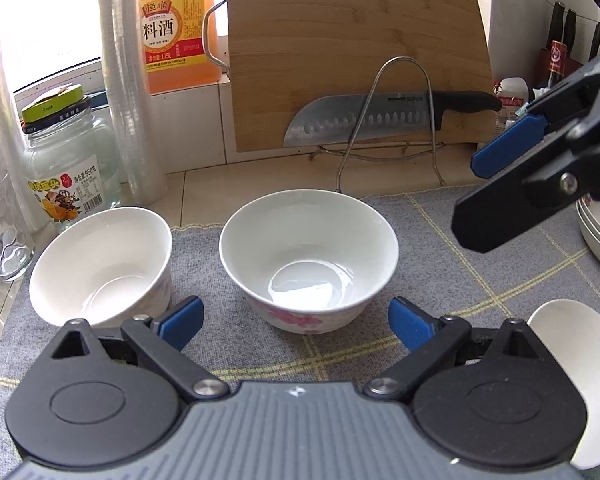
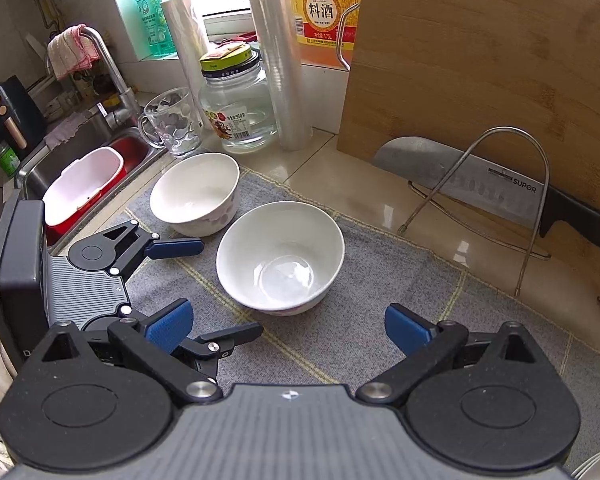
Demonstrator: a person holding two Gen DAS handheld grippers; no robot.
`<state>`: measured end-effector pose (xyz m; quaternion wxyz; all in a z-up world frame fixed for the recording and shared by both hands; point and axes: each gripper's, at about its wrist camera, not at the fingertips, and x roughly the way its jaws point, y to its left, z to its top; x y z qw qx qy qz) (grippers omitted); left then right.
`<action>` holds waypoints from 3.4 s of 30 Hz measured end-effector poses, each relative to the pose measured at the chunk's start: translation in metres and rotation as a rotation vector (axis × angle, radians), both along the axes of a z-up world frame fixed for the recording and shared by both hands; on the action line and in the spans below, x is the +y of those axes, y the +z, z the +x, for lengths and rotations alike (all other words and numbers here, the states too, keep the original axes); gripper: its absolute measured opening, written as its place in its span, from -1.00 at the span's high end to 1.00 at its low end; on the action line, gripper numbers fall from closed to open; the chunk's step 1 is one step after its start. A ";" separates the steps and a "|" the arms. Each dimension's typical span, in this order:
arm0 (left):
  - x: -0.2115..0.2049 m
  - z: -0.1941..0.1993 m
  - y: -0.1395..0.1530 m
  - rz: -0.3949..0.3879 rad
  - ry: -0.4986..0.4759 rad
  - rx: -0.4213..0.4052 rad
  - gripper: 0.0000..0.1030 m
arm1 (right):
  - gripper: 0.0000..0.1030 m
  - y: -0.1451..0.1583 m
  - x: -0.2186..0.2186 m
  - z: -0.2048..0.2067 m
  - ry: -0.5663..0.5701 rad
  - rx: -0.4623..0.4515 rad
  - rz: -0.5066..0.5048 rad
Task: Organize plates and bowls
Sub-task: 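Move both grippers to the pink-flowered bowl, then grasp the pink-flowered bowl rim with the left gripper while the right gripper grasps its opposite rim, then lift the pink-flowered bowl off the mat with both grippers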
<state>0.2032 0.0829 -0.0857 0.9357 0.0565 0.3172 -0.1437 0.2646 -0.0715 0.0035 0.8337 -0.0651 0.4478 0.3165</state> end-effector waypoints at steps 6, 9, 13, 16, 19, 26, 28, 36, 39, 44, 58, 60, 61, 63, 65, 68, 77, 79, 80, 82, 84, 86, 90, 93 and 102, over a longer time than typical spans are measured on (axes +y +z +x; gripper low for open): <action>-0.001 0.007 -0.004 -0.012 -0.024 -0.007 -0.89 | -1.00 -0.010 0.011 0.024 0.028 0.032 -0.001; -0.001 0.010 -0.005 -0.014 -0.032 -0.005 -0.85 | -1.00 -0.014 0.016 0.031 0.042 0.046 -0.001; -0.001 0.010 -0.006 -0.029 -0.041 -0.005 -0.71 | -1.00 -0.019 0.021 0.038 0.055 0.057 -0.004; 0.001 0.009 -0.006 -0.037 -0.045 -0.005 -0.63 | -1.00 -0.022 0.023 0.044 0.062 0.066 0.000; 0.003 0.009 -0.006 -0.043 -0.048 -0.004 -0.63 | -1.00 -0.024 0.026 0.051 0.066 0.074 0.007; 0.004 0.009 -0.006 -0.054 -0.056 -0.007 -0.60 | -1.00 -0.031 0.033 0.066 0.078 0.095 0.025; 0.005 0.009 -0.006 -0.058 -0.056 -0.005 -0.60 | -0.97 -0.034 0.036 0.071 0.081 0.101 0.023; 0.005 0.009 -0.006 -0.052 -0.058 -0.009 -0.60 | -0.73 -0.045 0.043 0.089 0.081 0.127 0.027; 0.004 0.009 -0.005 -0.046 -0.061 -0.011 -0.60 | -0.68 -0.048 0.045 0.093 0.085 0.135 0.030; 0.003 0.010 -0.005 -0.034 -0.066 -0.016 -0.60 | -0.60 -0.050 0.047 0.096 0.093 0.144 0.036; 0.002 0.008 -0.003 -0.018 -0.067 -0.016 -0.60 | -0.59 -0.055 0.051 0.099 0.109 0.166 0.047; 0.002 0.008 -0.003 -0.019 -0.067 -0.015 -0.60 | -0.58 -0.055 0.052 0.098 0.112 0.167 0.049; 0.002 0.008 -0.002 -0.017 -0.068 -0.016 -0.60 | -0.58 -0.054 0.053 0.098 0.113 0.164 0.047; 0.003 0.009 -0.002 -0.017 -0.069 -0.012 -0.60 | -0.57 -0.053 0.053 0.098 0.114 0.163 0.047; 0.003 0.009 -0.002 -0.015 -0.072 -0.009 -0.60 | -0.57 -0.052 0.053 0.097 0.113 0.164 0.048; 0.003 0.009 0.000 -0.016 -0.076 0.004 -0.60 | -0.57 -0.051 0.052 0.096 0.111 0.165 0.050; 0.003 -0.003 0.019 0.015 -0.108 0.012 -0.60 | -0.57 -0.040 0.048 0.084 0.104 0.176 0.071; 0.003 -0.006 0.024 0.020 -0.116 0.015 -0.60 | -0.57 -0.035 0.047 0.080 0.105 0.174 0.081; 0.003 -0.008 0.027 0.022 -0.120 0.016 -0.60 | -0.57 -0.032 0.046 0.077 0.106 0.172 0.084; 0.002 -0.013 0.032 0.028 -0.129 0.015 -0.60 | -0.57 -0.026 0.044 0.071 0.106 0.165 0.086; 0.001 -0.018 0.037 0.037 -0.140 0.012 -0.60 | -0.57 -0.021 0.041 0.064 0.104 0.158 0.092; -0.001 -0.024 0.042 0.042 -0.151 0.007 -0.60 | -0.57 -0.017 0.038 0.058 0.097 0.156 0.101; -0.002 -0.036 0.050 0.040 -0.175 0.001 -0.60 | -0.58 -0.009 0.032 0.044 0.088 0.150 0.111; -0.006 -0.044 0.054 0.047 -0.189 -0.006 -0.60 | -0.58 -0.004 0.026 0.034 0.079 0.145 0.117; -0.018 -0.069 0.067 0.058 -0.251 -0.035 -0.60 | -0.63 0.009 0.006 0.000 0.032 0.127 0.137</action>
